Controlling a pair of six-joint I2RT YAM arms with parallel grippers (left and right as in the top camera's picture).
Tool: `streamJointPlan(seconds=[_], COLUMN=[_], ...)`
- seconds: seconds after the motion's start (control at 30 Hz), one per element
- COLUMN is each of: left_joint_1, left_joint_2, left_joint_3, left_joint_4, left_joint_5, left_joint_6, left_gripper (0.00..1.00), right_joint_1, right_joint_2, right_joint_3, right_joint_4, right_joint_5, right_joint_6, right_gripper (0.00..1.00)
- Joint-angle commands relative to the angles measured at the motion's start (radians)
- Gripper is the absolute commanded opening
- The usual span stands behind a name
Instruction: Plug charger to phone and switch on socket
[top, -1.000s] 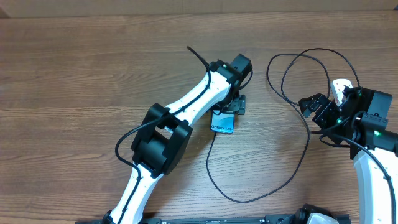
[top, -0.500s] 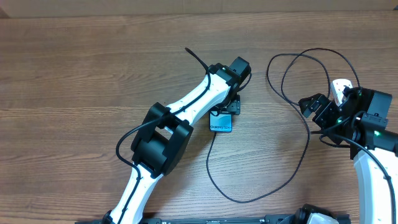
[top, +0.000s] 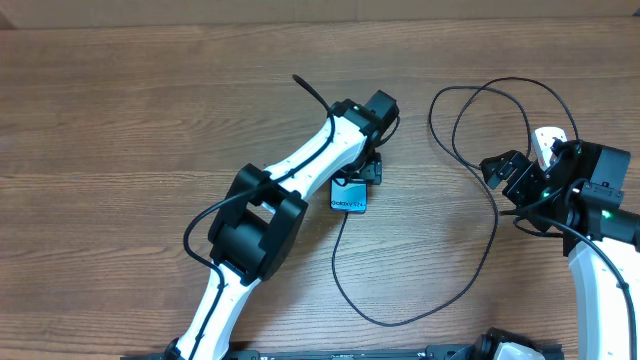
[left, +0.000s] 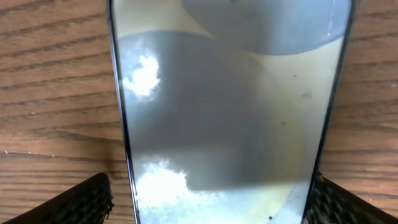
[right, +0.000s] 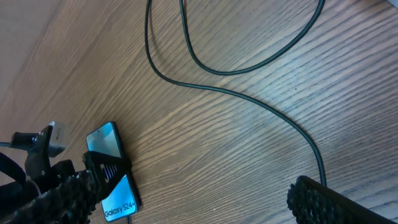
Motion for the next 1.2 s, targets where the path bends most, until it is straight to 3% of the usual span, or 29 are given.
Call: streamJointPlan(seconds=[0.0, 0.4, 0.8, 1.17], left_joint_1=[0.043, 0.115, 0.135, 0.155], left_joint_2=[0.012, 0.012, 0.012, 0.012], left_joint_3=[-0.017, -0.018, -0.024, -0.075], left_joint_4=[0.007, -0.035, -0.164, -0.135], left_joint_5=[-0.019, 0.003, 0.013, -0.047], left_joint_6=[-0.013, 0.059, -0.001, 0.022], left_gripper=[0.94, 0.96, 1.00, 1.00], right_joint_1=[-0.002, -0.002, -0.002, -0.002], right_joint_2=[0.002, 0.002, 0.002, 0.002], right_joint_3=[0.016, 0.016, 0.016, 0.016], right_joint_4=[0.002, 0.003, 0.002, 0.003], right_joint_5=[0.006, 0.006, 0.006, 0.006], right_joint_6=[0.000, 0.000, 0.000, 0.000], right_gripper=[1.00, 1.00, 1.00, 1.00])
